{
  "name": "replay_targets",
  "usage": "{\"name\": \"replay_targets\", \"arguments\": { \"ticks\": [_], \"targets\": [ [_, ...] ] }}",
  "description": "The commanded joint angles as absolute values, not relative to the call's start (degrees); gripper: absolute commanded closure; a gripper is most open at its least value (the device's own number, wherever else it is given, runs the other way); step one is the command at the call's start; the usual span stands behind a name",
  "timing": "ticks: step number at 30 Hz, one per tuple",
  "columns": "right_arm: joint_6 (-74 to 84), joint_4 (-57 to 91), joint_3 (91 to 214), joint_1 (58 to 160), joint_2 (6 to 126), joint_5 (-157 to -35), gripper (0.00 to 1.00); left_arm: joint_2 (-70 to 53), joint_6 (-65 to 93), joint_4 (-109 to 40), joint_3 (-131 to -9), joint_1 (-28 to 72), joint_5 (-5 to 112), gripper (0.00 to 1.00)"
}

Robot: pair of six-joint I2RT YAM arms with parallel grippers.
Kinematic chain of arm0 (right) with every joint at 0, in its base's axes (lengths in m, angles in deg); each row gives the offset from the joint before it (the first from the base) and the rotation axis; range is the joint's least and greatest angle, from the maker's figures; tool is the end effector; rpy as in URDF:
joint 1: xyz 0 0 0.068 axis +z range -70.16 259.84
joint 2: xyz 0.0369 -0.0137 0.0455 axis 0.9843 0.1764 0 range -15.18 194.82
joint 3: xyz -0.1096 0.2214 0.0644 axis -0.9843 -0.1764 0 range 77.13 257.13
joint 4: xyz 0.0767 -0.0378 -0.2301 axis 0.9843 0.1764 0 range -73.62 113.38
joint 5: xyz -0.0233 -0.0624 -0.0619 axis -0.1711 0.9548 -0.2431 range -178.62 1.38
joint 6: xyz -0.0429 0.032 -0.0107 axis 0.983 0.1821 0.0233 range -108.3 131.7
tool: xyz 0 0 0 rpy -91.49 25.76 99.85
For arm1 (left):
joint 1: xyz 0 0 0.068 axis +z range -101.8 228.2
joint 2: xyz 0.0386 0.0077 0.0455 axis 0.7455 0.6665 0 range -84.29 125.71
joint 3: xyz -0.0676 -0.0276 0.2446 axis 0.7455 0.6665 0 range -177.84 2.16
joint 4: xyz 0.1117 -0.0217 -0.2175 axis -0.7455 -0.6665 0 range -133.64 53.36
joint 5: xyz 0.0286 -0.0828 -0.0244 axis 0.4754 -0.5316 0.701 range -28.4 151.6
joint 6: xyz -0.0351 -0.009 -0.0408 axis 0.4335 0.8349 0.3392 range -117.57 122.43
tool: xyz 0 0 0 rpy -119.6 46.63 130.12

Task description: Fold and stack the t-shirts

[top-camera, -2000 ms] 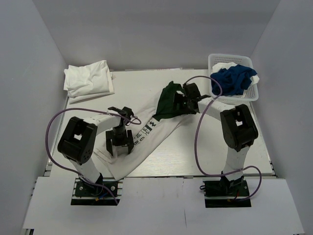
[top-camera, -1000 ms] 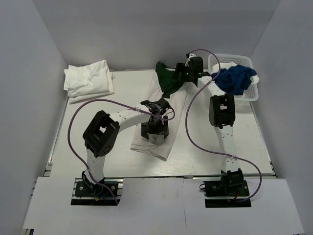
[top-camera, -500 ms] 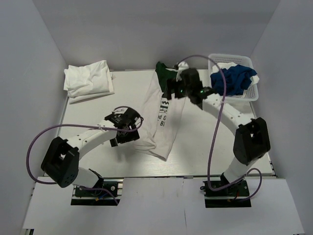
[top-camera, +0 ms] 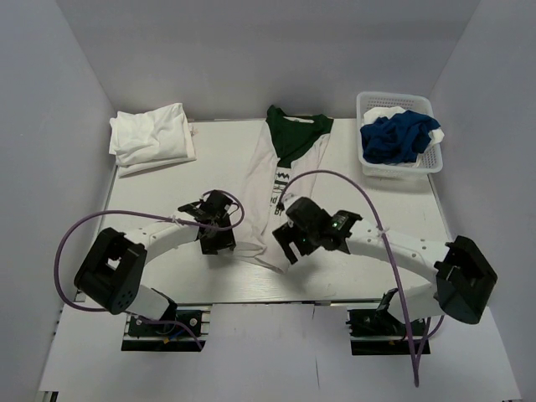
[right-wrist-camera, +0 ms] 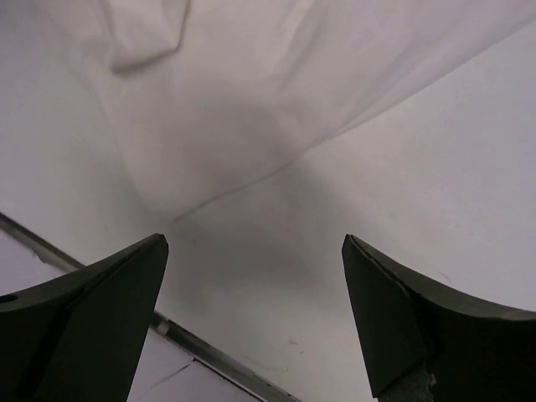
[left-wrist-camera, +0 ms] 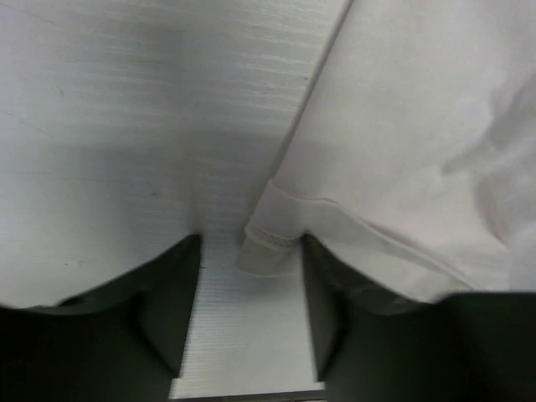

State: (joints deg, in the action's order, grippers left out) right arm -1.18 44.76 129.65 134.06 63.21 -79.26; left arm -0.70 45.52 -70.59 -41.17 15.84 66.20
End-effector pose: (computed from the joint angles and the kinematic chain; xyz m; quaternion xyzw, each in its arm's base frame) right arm 0.1604 0.2124 0.2195 -0.3114 0.8963 0.1044 0.2979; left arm 0.2003 -0.1234 0.1500 -0.0981 0.9849 -0.0525 0.1328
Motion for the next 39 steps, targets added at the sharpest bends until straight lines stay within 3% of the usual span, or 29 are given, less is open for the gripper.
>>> {"name": "replay_targets", "arguments": {
  "ticks": [1, 4, 5, 7, 8, 9, 17, 21, 24, 26, 28, 33, 39],
  "targets": [
    [-0.52, 45.91, 126.01, 139.32, 64.1, -80.45, 0.1, 0.78, 44.61, -67.23, -37.3, 16.38, 61.87, 0.45],
    [-0.52, 41.62, 122.86, 141.62, 62.7, -82.37, 0.1, 1.4, 44.61, -65.91, -37.3, 16.9, 61.86, 0.6],
    [-0.52, 40.56, 122.23, 142.32, 62.34, -83.42, 0.1, 1.92, 44.61, -65.91, -37.3, 16.91, 61.86, 0.72],
    [-0.87, 36.08, 120.38, 143.21, 61.47, -82.91, 0.1, 2.45, 44.61, -66.52, -38.01, 16.91, 62.56, 0.82],
    [-1.22, 35.02, 119.24, 143.56, 61.38, -82.56, 0.1, 2.46, 44.61, -67.13, -38.62, 16.91, 63.17, 0.96],
    [-1.05, 31.79, 118.36, 143.91, 61.55, -82.21, 0.1, 2.46, 44.61, -67.14, -38.62, 16.91, 63.18, 1.0],
    [-1.74, 22.36, 115.02, 144.61, 66.11, -80.89, 0.22, 0.88, 44.61, -67.66, -39.15, 17.44, 63.79, 1.0],
    [-2.63, 19.81, 113.44, 144.35, 66.82, -79.66, 0.45, -1.93, 44.61, -67.66, -38.62, 17.44, 62.75, 1.0],
    [-2.8, 17.27, 111.69, 144.44, 65.86, -79.74, 0.56, -3.34, 44.61, -66.61, -37.49, 17.44, 62.74, 1.0],
    [-3.06, 14.8, 110.89, 144.18, 64.11, -78.61, 0.86, -4.82, 44.61, -66.61, -36.78, 17.44, 62.22, 1.0],
    [-4.03, 14.88, 110.01, 144.18, 63.05, -76.24, 0.98, -5.62, 44.61, -66.09, -36.25, 17.44, 62.21, 1.0],
    [-3.86, 16.28, 110.26, 144.18, 60.06, -76.05, 1.0, -7.03, 44.61, -67.39, -37.12, 17.44, 62.21, 1.0],
    [-3.51, 37.52, 118.7, 145.06, 54.88, -83.77, 1.0, -11.25, 43.82, -74.16, -40.9, 16.12, 62.31, 1.0]
  ]
}}
